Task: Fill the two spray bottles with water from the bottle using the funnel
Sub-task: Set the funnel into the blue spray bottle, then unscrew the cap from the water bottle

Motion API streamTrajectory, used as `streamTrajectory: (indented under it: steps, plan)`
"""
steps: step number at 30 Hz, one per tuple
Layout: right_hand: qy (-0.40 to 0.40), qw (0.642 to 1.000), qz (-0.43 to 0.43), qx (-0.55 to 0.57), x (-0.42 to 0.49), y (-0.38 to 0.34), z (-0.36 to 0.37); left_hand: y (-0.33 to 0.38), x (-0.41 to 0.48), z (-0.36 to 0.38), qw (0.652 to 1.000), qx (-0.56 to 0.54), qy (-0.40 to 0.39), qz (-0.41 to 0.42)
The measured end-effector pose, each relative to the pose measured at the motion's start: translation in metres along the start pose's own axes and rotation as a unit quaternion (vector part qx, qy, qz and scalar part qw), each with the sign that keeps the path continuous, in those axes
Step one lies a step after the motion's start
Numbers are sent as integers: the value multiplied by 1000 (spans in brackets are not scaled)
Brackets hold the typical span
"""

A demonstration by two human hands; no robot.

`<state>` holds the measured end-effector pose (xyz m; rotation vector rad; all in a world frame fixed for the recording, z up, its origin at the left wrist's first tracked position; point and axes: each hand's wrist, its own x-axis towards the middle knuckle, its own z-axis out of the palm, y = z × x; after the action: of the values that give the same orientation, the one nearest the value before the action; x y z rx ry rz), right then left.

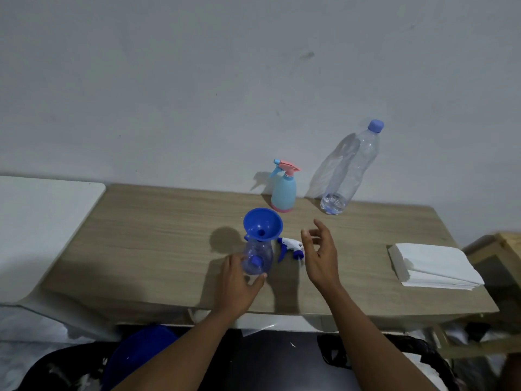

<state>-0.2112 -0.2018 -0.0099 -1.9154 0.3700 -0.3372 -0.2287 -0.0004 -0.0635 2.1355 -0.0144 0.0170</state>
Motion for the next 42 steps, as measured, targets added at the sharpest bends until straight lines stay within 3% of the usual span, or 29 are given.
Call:
streamTrajectory:
  steps: [5,9,15,19,26,34,42]
  plan:
    - [-11,997,57,-54,-6,49,-39,13,-34,45,998,21,-49,-18]
    - [2,997,47,-58,25,57,-80,59,-13,87,996,-17,-93,4]
    - [10,999,4,-41,120,32,-138,153,70,134,997,-52,-42,33]
    - [-27,999,-14,-32,184,5,-155,205,142,145,998,-54,-11,20]
    - [-114,993,-33,18,247,-30,-162,263,225,157,994,-16,-82,69]
    - [-99,989,-73,86,212,-32,-171,271,197,145,993,-89,-4,79]
    - [-110,983,-89,114,117,-36,-193,266,108,112,990,-94,-19,106]
